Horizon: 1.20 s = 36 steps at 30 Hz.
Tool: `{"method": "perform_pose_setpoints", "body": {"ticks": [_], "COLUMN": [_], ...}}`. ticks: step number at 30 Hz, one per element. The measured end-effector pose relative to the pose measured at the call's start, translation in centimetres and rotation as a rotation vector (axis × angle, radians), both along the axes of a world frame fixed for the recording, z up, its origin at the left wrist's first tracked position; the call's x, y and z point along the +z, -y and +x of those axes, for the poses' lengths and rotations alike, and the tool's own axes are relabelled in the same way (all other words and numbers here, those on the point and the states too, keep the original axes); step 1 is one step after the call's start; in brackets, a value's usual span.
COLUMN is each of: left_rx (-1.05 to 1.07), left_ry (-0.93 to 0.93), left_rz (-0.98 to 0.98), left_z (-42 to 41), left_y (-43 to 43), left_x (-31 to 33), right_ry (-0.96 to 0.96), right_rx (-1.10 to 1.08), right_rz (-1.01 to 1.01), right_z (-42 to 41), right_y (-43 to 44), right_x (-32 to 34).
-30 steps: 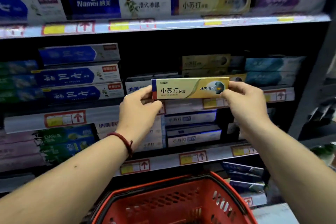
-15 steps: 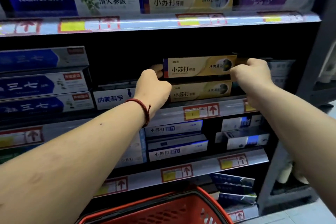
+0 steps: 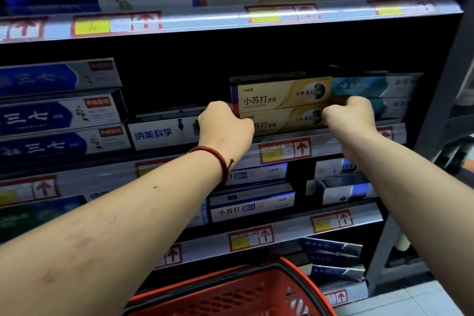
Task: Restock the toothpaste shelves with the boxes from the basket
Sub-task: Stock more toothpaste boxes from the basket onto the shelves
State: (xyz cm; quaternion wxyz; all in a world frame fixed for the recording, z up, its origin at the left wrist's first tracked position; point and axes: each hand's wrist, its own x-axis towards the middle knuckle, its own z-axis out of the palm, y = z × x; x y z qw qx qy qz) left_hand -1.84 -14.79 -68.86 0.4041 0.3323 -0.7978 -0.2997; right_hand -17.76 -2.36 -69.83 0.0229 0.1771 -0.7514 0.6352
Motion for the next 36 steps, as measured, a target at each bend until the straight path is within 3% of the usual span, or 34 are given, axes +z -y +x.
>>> {"method": "perform_pose_setpoints", "body": {"ticks": [8, 14, 18, 25, 36], "left_rx": [-0.035, -0.138, -0.195, -0.212, -0.276], "left_ry": [0.003, 0.135, 0.278, 0.394, 0.644], "left_rz": [0.076, -0.105, -0.243, -0.246, -0.250], "left_z": [0.2, 3.4, 7.5, 14.0, 19.8], "left_y": [0.2, -0.8, -0.6, -0.9, -3.8], "left_x": [-0.2, 0.2, -0.9, -5.2, -16.0], "right_ry": [-0.012, -0.186, -0.347, -0.534, -0.528], "right_rx": [-0.027, -0.056, 0.079, 0.260, 0.456], "right_rz": [0.073, 0.243, 0.346, 0.525, 0.797], "right_z": [-0.3, 3.2, 8.5, 16.5, 22.5], "right_y": [-0.3, -0.8, -1.6, -2.7, -5.8], "right_x": [0.5, 0.1, -0.4, -3.1, -13.2]}}
